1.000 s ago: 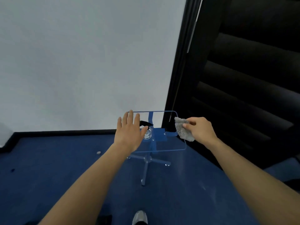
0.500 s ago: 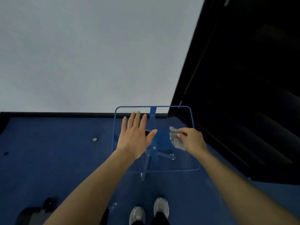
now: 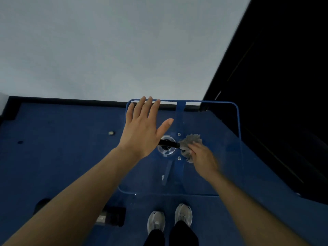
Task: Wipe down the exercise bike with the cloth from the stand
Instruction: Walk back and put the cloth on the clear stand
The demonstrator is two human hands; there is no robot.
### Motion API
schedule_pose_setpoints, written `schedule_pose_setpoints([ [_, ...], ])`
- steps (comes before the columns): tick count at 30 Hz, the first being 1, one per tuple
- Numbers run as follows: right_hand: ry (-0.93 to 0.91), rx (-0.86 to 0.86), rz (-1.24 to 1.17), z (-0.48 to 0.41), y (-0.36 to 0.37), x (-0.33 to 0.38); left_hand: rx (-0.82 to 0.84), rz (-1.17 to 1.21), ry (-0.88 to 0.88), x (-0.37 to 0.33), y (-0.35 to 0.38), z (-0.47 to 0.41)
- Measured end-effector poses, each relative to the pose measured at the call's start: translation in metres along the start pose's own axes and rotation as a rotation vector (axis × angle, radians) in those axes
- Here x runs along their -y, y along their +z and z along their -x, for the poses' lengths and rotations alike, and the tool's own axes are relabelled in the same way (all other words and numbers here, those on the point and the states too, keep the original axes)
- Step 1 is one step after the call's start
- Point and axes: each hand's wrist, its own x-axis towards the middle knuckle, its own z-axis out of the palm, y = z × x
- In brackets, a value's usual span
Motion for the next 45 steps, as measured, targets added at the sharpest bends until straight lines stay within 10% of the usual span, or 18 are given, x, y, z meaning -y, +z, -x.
schedule_pose_setpoints([
  [6,0.316,-0.169,-0.111,-0.004,0.002,-0.004,-0.022,0.022,0.008,0.001,0.005,-0.006],
  [18,0.22,-0.386,-0.365,-0.007,0.01,0.008,-0.048,0.033,-0.006,0.009,0.014,-0.003],
  [28,-0.012,-0.134,0.227,0.009,0.022,-0.019,-0.047,0.027,0.007,0.006,0.021,-0.004],
  [33,0.174,-0.257,-0.289,-0.004,0.024,-0.015,-0.058,0.02,0.004,0.006,0.024,-0.008],
  [40,0.084,-0.636,-0.418,-0.031,-0.001,0.0,-0.081,0.015,0.002,0.008,0.025,-0.012],
  [45,0.126,-0.316,-0.27,-0.035,0.003,-0.02,-0.071,0.019,-0.006,0.008,0.028,-0.012],
])
